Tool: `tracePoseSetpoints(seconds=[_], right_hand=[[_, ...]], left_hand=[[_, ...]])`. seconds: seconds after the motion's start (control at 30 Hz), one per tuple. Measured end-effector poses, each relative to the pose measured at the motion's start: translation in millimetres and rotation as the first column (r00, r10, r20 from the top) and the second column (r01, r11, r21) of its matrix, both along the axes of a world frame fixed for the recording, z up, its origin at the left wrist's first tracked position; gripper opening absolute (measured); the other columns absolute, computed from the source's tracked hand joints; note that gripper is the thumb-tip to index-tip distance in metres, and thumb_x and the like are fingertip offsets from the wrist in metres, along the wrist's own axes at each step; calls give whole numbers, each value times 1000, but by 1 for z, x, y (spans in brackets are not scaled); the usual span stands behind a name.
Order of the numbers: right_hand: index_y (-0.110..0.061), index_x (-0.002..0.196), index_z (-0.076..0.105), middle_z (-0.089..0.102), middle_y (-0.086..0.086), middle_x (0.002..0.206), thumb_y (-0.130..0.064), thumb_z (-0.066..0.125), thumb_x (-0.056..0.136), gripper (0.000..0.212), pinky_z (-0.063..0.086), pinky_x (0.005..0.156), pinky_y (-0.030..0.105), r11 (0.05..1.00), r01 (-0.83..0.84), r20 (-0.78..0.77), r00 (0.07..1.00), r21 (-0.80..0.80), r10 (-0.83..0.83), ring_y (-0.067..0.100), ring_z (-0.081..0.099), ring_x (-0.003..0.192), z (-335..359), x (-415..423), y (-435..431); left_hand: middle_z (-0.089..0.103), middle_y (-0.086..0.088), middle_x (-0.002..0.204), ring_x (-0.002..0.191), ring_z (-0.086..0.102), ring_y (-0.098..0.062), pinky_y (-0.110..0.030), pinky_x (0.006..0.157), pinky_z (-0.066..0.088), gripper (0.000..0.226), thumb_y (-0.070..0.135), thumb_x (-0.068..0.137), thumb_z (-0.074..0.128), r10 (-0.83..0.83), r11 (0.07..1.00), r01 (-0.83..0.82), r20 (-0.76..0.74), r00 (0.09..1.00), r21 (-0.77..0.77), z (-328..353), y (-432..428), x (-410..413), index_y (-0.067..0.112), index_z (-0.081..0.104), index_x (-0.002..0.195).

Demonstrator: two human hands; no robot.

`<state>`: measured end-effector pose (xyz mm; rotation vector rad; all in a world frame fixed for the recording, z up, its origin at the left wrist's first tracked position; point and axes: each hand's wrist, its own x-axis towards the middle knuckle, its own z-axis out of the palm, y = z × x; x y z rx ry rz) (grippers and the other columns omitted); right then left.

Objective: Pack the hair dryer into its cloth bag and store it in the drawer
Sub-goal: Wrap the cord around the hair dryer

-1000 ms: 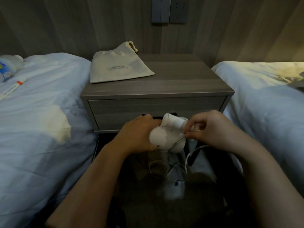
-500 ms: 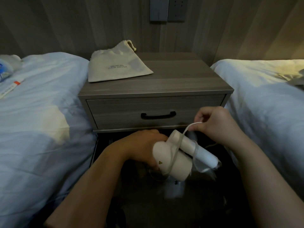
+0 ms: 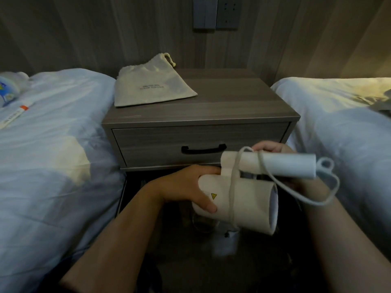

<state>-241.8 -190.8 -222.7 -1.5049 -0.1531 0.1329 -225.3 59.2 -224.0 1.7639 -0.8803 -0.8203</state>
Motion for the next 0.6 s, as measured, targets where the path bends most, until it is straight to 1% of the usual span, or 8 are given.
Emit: tracePoseSetpoints(seconds=[0.03, 0.1, 0.17, 0.23, 0.33, 0.4, 0.5, 0.6], right_hand=[[-15, 76, 76, 75, -3, 73, -50, 90, 30, 59, 54, 59, 20, 998, 11, 16, 1000, 70, -12, 7, 70, 66, -4, 0, 1], [-9, 92, 74, 74, 3, 78, -29, 84, 60, 39, 55, 61, 19, 990, 33, 46, 998, 137, -39, 7, 71, 71, -6, -3, 7], [0, 106, 66, 70, 5, 80, -2, 60, 83, 23, 53, 61, 23, 989, 90, 51, 994, 121, -96, 11, 67, 68, -11, -1, 15], [-12, 99, 69, 67, -1, 70, 3, 57, 77, 29, 45, 54, 21, 988, 20, 26, 999, 150, -24, 11, 57, 58, -16, 0, 18], [-13, 105, 62, 70, -5, 80, 1, 59, 71, 38, 50, 60, 17, 959, -142, -44, 987, 245, 158, 6, 64, 72, -16, -1, 21], [-9, 114, 57, 69, -2, 91, -14, 77, 68, 50, 52, 67, 20, 935, -199, -71, 971, 293, 229, 10, 63, 83, -19, 1, 24], [-17, 91, 67, 63, -4, 76, -44, 86, 55, 49, 46, 59, 20, 940, -175, -69, 977, 291, 203, 9, 54, 68, -21, 3, 31], [-13, 90, 66, 70, -5, 72, -41, 87, 51, 52, 48, 53, 17, 941, -90, -83, 989, 325, 123, 5, 64, 64, -20, 0, 39]], left_hand=[[62, -1, 116, 109, 59, -22, -39, 91, 53, 63, 30, 47, 75, 39, 998, -41, -34, 999, -52, -1, -1, 0, 36, 58, 108], [64, -2, 107, 102, 61, -21, -36, 85, 53, 68, 30, 41, 78, 148, 974, -166, -120, 982, -157, -3, -3, 2, 30, 60, 106], [67, 2, 97, 93, 63, -16, -27, 75, 55, 73, 31, 32, 81, 261, 921, -313, -231, 937, -230, -4, -5, 5, 27, 61, 103], [68, 1, 94, 89, 64, -15, -26, 71, 55, 67, 31, 36, 76, 350, 862, -436, -321, 880, -259, -5, -7, 7, 26, 61, 101], [71, 4, 88, 85, 66, -15, -27, 67, 55, 54, 30, 43, 75, 448, 769, -580, -422, 788, -269, -6, -9, 9, 28, 63, 95], [71, 3, 91, 87, 66, -17, -30, 69, 54, 47, 27, 50, 76, 482, 736, -628, -455, 749, -253, -7, -12, 9, 28, 63, 95], [69, -1, 96, 91, 64, -20, -34, 75, 54, 40, 19, 60, 79, 533, 714, -664, -443, 721, -223, -8, -17, 7, 26, 63, 95], [69, -2, 96, 90, 65, -19, -34, 77, 55, 27, 16, 71, 76, 573, 694, -690, -423, 702, -205, -9, -21, 7, 25, 64, 93]])
